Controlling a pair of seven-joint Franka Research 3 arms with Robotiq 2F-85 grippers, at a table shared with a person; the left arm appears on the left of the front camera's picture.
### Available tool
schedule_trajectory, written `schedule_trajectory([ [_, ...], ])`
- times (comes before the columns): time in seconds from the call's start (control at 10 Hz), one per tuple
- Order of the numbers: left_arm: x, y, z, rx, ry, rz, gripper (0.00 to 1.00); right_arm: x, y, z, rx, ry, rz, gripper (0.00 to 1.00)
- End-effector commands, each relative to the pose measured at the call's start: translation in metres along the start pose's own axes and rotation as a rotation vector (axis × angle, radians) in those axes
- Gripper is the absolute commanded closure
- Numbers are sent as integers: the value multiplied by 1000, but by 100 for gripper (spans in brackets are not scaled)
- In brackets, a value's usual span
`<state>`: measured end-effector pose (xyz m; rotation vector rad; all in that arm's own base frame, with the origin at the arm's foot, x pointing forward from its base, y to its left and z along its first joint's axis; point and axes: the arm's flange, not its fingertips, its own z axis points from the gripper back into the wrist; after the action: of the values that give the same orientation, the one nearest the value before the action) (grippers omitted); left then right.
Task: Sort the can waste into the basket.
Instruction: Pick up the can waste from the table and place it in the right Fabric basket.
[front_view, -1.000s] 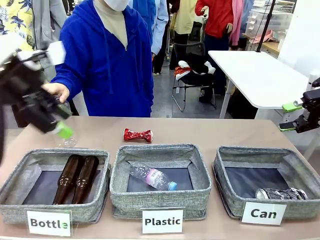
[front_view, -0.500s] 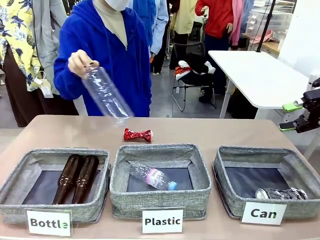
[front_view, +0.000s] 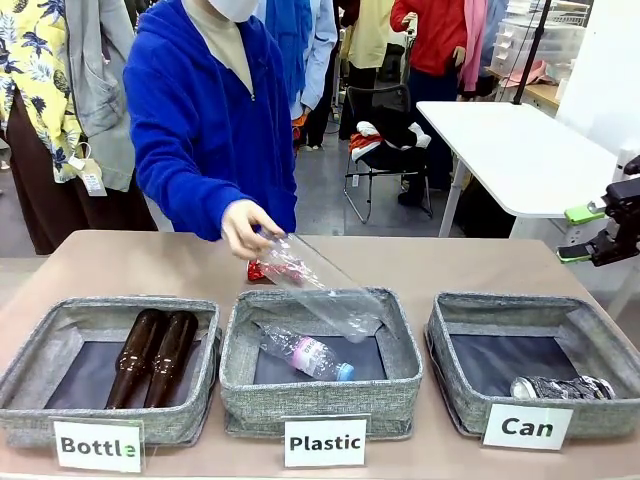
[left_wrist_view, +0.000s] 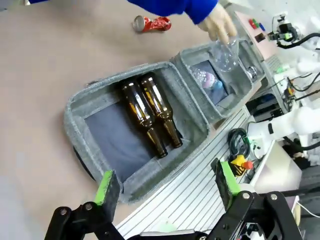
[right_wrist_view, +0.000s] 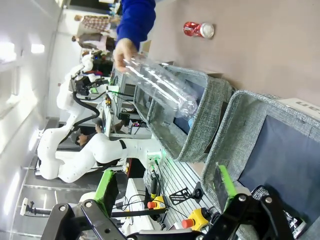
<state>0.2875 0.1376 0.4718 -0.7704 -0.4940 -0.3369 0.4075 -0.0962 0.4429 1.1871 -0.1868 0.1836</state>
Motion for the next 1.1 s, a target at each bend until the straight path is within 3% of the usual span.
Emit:
schedule_trajectory([
  [0.0, 14, 2, -3, -12, 17, 5, 0, 0, 1, 4, 6, 8, 17, 0],
  [0.4, 32, -14, -18, 22, 59, -31, 0, 0, 1, 4, 6, 8, 17, 0],
  [0.8, 77, -54, -62, 101, 191, -121, 0, 0, 1, 4, 6, 8, 17, 0],
  [1.0, 95, -54, -74, 80, 232, -138, 0, 0, 1, 4, 6, 8, 17, 0],
])
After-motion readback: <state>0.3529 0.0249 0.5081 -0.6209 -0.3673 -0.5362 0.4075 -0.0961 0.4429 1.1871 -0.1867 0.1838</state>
